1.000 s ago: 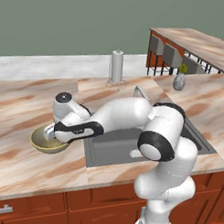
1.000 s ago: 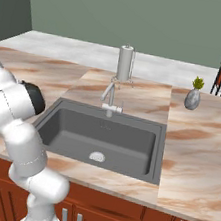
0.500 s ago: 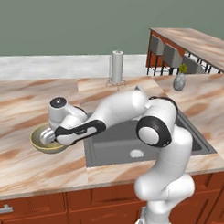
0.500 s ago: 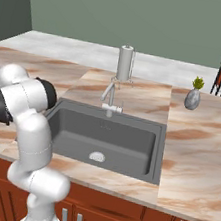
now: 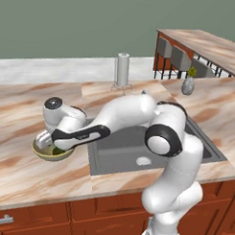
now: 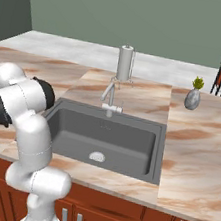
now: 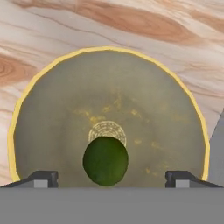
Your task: Pick the lime from the sink and place it in the bowl. Then pick the bowl and place it in the microwave. Then close the microwave door and press the start button.
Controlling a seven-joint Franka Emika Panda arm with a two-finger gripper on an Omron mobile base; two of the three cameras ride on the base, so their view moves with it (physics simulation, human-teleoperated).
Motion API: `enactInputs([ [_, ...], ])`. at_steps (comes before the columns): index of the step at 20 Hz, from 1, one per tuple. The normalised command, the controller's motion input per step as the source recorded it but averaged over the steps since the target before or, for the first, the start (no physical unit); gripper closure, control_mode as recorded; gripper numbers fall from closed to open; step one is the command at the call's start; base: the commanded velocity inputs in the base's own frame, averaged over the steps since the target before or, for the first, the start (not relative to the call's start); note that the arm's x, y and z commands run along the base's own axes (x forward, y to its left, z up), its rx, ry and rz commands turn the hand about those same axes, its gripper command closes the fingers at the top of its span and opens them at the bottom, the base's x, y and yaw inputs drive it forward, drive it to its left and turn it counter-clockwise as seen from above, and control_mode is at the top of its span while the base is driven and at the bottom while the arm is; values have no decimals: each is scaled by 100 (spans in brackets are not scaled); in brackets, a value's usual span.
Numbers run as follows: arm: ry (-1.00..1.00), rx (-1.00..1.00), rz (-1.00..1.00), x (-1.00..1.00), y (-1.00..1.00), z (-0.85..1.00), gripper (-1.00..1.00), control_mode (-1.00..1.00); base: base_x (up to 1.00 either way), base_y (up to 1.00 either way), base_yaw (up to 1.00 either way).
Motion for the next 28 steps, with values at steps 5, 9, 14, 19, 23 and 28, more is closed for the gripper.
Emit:
enactInputs([
  [5, -2, -1, 7, -83, 9, 34, -100, -100, 0, 0, 0],
  [9, 0, -11, 11, -44, -6, -22, -100, -100, 0, 0, 0],
  [14, 0, -13, 12, 2, -1, -25, -100, -100, 0, 0, 0],
  [19, 0, -7, 14, -3, 2, -1, -100, -100, 0, 0, 0],
  [23, 1, -11, 14, 0, 7, -18, -100, -100, 0, 0, 0],
  [28, 4, -15, 15, 42, 8, -42, -100, -100, 0, 0, 0],
])
